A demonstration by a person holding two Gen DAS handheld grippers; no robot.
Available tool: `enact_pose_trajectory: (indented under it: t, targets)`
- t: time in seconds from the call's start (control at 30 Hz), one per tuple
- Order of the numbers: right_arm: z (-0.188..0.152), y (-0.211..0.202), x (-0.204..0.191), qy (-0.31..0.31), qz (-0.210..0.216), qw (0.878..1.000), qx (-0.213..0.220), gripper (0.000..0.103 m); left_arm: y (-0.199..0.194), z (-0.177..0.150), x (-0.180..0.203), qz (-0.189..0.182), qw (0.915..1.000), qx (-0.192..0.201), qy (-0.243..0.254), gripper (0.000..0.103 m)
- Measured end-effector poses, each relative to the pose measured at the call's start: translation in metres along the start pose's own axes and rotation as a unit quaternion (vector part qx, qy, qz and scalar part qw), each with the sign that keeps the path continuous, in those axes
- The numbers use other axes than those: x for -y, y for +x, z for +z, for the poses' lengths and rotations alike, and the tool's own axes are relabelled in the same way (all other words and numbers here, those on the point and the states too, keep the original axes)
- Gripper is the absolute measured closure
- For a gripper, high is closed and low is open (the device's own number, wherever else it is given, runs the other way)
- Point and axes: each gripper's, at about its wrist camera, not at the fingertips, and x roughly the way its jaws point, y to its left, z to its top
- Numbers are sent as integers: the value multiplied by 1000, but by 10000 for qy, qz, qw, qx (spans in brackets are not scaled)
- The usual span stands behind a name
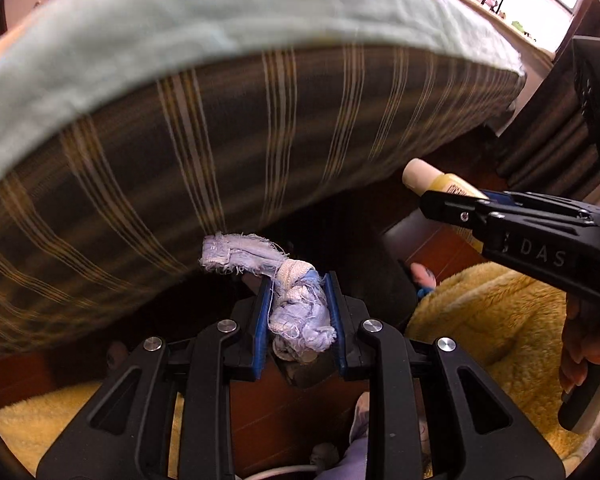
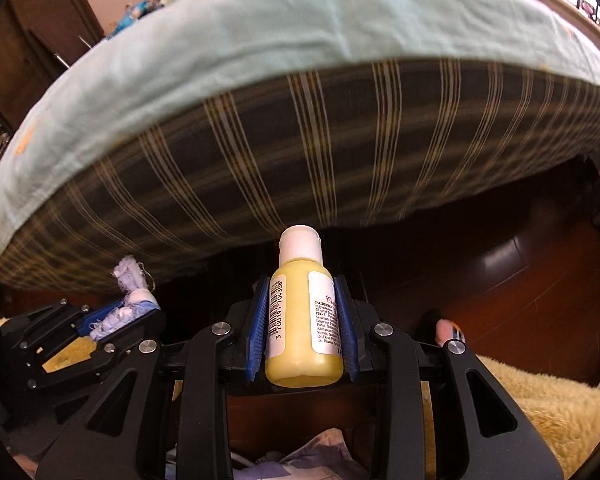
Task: Collect trash
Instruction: 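Carry the cloth with the left tool while the right tool carries the bottle down to the bin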
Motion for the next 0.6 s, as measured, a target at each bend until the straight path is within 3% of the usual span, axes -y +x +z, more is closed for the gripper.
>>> enact_pose_trajectory:
  t: [0.33,0.5,0.6]
  targets:
    - [1,23,0,73,90,9996,-244,69,27,3,5,-92,9996,-277,-3,78]
    - [15,23,5,130,61,9997,-190,69,37,10,16,-52,9993,-367,54,70]
    - [17,15,8,165,-41,9998,-105,60,36,8,15,13,9993,-380,18,64]
